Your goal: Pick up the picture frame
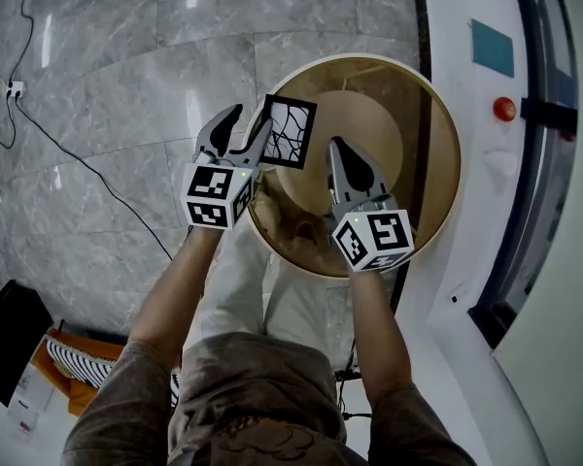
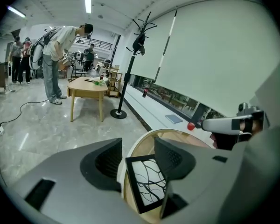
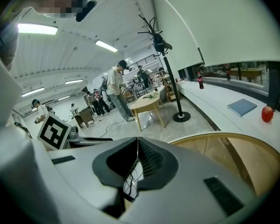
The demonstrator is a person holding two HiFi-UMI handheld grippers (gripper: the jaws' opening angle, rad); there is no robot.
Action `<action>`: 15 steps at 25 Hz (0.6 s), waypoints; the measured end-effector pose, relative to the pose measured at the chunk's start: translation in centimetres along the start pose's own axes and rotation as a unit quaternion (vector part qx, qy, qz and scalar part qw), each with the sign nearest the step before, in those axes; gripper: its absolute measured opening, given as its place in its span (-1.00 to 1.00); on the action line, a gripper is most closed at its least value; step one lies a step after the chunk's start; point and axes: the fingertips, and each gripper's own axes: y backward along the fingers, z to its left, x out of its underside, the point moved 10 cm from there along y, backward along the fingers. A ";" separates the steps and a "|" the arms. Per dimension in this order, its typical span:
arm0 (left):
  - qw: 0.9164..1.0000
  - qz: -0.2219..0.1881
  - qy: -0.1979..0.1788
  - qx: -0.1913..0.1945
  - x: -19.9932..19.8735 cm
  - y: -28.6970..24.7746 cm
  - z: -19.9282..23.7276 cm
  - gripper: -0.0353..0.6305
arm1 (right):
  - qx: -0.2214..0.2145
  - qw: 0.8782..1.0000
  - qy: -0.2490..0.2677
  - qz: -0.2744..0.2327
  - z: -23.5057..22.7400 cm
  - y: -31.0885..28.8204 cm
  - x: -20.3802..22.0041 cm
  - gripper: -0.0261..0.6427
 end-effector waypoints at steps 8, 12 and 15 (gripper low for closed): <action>0.999 0.033 -0.002 -0.008 1.2 -1.5 0.7 -0.25 | -0.001 1.000 -0.004 0.003 -0.1 0.0 0.3 -0.86; 0.999 0.052 0.000 -0.009 2.2 -2.8 1.2 -0.25 | -0.002 1.000 -0.005 0.008 -0.2 -0.2 0.5 -0.86; 0.998 0.067 0.008 -0.011 3.0 -4.1 1.4 -0.25 | 0.000 1.000 -0.009 0.010 -0.4 -0.3 0.7 -0.86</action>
